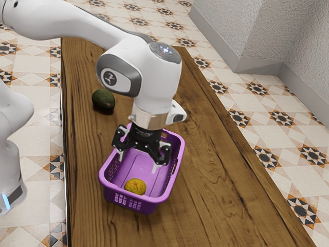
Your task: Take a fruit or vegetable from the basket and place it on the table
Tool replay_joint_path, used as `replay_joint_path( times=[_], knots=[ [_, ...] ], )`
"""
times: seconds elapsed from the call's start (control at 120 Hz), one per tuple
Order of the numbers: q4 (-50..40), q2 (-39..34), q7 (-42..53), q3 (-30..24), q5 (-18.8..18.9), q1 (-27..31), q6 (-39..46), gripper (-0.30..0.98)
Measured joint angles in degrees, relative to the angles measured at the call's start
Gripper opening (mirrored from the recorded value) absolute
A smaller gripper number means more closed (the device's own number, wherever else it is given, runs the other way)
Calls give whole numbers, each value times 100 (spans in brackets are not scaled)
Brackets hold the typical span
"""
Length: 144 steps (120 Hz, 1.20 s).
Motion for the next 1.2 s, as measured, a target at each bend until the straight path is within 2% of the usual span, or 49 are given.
replay_joint_path(
  times=[0.133,0.375,0.5,1.2],
  knots=[
    [-186,-1,-99,-16,47,-57,126,69],
    [-463,36,-96,-13,627,-176,306,69],
    [-548,153,-68,44,780,-164,539,69],
    [-919,463,145,361,833,-176,1421,69]
  ],
)
